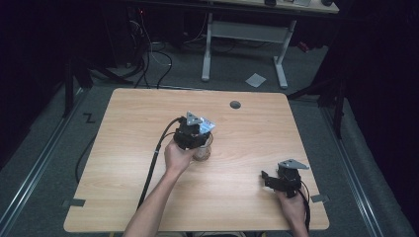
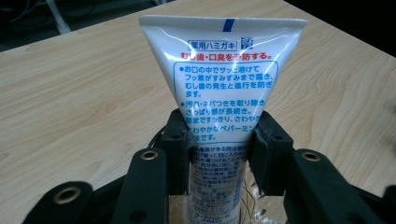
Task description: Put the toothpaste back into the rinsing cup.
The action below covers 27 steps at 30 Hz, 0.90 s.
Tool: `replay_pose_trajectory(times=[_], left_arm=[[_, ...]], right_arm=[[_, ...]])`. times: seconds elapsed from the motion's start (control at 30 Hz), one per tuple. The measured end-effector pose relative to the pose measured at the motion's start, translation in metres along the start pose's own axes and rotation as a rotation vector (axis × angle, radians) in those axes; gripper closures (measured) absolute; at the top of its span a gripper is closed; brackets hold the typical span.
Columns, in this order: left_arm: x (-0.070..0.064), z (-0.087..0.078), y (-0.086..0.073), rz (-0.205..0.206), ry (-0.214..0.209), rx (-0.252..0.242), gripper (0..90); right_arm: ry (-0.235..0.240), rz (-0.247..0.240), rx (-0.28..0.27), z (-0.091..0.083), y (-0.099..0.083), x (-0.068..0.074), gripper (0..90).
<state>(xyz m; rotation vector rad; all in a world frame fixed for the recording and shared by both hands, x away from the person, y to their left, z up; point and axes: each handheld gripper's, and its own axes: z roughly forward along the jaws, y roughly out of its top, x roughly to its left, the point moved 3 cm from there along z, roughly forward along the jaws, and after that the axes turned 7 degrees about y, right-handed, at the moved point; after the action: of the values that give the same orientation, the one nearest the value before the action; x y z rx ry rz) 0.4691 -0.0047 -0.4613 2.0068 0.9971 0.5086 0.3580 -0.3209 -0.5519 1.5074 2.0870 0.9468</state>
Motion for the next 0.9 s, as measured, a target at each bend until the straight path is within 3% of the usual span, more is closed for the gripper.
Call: replay_pose_trajectory(times=[0.9], left_arm=[[0.0013,-0.0003,-0.0025,0.009,0.009,0.007,62.0]], right_arm=[[0.000,0.000,0.000,0.0000,0.0000,0.0000,24.6]])
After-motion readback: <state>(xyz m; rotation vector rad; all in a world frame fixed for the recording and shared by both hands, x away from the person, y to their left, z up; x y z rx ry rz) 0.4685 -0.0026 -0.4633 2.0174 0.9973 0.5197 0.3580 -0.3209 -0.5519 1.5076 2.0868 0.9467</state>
